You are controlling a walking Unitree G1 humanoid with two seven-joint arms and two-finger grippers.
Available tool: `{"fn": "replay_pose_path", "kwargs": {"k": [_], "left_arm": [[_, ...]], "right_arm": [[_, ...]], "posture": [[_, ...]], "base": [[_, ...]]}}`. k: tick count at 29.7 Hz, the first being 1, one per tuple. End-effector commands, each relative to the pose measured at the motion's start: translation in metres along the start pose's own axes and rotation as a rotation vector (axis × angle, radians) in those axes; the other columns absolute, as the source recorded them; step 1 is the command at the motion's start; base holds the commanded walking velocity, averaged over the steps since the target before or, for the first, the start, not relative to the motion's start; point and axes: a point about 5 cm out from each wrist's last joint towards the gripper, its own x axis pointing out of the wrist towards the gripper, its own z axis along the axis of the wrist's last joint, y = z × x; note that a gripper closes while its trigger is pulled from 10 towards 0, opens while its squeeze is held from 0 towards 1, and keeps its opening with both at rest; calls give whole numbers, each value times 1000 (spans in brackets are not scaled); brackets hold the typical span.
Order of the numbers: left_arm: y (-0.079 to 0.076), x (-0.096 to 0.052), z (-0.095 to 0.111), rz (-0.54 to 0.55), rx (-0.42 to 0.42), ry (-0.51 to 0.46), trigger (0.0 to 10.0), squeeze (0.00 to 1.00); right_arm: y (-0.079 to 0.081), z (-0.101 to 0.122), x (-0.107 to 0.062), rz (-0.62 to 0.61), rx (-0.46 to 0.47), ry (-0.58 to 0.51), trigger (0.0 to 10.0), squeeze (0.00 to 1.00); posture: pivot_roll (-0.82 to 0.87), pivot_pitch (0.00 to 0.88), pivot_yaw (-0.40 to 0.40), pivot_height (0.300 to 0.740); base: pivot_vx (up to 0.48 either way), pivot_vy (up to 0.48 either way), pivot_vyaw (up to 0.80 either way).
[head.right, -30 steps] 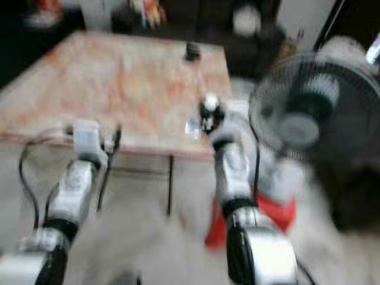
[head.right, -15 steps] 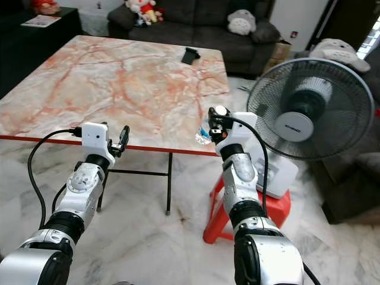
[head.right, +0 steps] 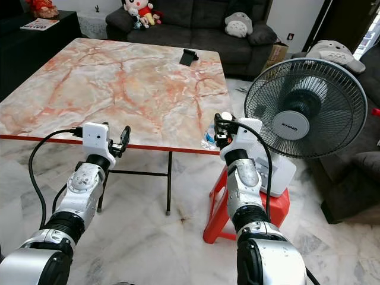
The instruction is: Picking trash to rubbish bin
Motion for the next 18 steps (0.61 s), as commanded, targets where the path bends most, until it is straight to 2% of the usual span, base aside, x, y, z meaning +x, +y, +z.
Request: {"fn": "replay_pose_path", "kwargs": {"k": [1,18], "left_arm": [[-4,2,1,-17,0,-3,10000,0],[-1,1,0,-9,3,2,10000,0]], "right_arm": [[-6,10,3,-17,-7,-30,10000,0],[-11,2,-2,-45,-8,-1,10000,0]], "posture": [[89,5,-102,740],[89,27,-99,740]], "base": [[-277,0,0],[-279,0,0]]}}
